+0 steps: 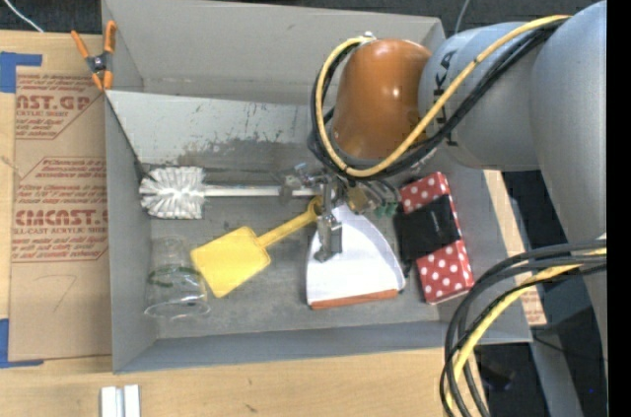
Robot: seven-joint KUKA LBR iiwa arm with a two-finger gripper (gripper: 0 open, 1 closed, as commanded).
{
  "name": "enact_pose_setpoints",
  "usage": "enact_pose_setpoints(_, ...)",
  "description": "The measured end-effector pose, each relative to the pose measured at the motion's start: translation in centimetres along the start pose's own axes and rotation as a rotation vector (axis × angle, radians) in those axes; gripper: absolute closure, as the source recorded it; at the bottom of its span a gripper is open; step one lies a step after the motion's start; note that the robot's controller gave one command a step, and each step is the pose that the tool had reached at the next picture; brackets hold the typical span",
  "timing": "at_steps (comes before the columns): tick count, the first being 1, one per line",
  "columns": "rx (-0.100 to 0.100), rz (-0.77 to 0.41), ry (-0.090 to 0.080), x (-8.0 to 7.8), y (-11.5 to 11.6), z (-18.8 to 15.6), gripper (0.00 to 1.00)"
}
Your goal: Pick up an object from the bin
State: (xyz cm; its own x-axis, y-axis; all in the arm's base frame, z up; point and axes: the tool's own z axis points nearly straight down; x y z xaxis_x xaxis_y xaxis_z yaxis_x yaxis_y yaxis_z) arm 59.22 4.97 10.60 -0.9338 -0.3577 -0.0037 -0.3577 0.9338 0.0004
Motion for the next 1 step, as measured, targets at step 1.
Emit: enact_pose_setpoints(1,-0.001,-0.064,0.003,0.46,-0.01,3.68,0.0)
